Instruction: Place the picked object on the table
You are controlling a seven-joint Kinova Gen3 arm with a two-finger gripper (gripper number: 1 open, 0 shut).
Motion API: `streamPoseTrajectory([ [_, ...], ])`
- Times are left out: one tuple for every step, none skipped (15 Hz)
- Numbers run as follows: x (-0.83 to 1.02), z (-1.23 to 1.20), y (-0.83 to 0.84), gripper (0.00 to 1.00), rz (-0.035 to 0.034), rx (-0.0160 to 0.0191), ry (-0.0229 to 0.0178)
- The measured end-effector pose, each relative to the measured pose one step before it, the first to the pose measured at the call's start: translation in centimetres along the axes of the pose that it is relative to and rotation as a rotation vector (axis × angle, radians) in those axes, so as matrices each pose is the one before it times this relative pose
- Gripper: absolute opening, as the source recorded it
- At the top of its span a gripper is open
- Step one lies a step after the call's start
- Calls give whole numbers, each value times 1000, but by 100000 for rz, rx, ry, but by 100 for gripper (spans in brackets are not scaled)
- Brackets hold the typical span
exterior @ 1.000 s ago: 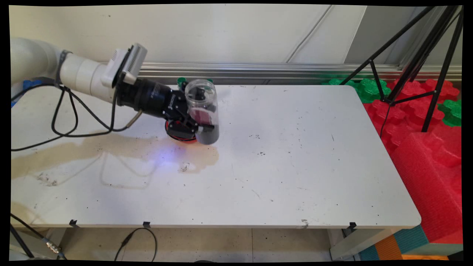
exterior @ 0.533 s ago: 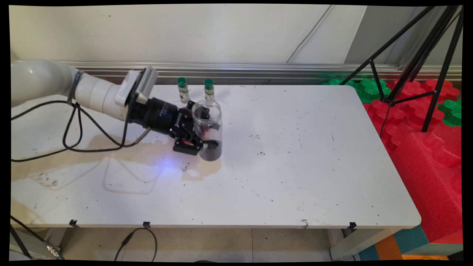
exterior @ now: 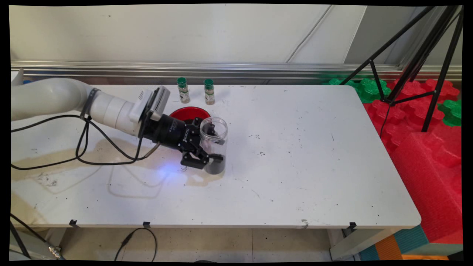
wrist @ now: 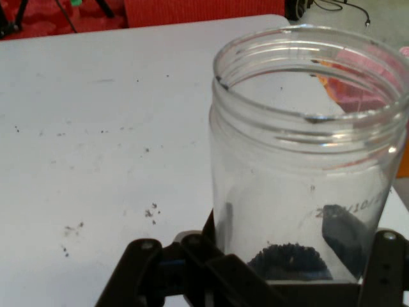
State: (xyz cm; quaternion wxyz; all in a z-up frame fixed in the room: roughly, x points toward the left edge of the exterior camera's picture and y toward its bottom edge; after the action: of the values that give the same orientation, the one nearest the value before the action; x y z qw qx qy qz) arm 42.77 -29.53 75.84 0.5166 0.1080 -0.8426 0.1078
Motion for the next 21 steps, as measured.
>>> streamPoseTrajectory([
  [-297,315,43,0,-517,-78,-261],
  [-237,245,31,0,-442,-40,-200],
  [-251,265,24,0,-466,-33,-200],
  [-236,239,24,0,-443,-67,-228],
  [-188,188,9,0,-324,-11,-160],
  [-119,113,4,0,-201,1,-108],
  [-173,154,14,0,-332,-24,-155],
  [-189,159,15,0,-328,-24,-183],
  [-181,134,31,0,-288,-27,-184],
  [-147,102,38,0,-264,-55,-147],
  [-96,60,28,0,-145,-33,-106],
  [-137,78,47,0,-216,-46,-135],
  [-147,77,59,0,-186,-57,-171],
  [-148,70,49,0,-191,-4,-199],
  [-120,29,35,0,-167,40,-156],
  [-84,21,23,0,-64,25,-125],
  [-112,27,30,0,-120,28,-142],
  [-121,16,32,0,-82,78,-151],
  [-116,-4,47,100,-88,41,-136],
  [-100,4,41,100,-50,8,-121],
  [-59,-5,26,100,-42,31,-61],
])
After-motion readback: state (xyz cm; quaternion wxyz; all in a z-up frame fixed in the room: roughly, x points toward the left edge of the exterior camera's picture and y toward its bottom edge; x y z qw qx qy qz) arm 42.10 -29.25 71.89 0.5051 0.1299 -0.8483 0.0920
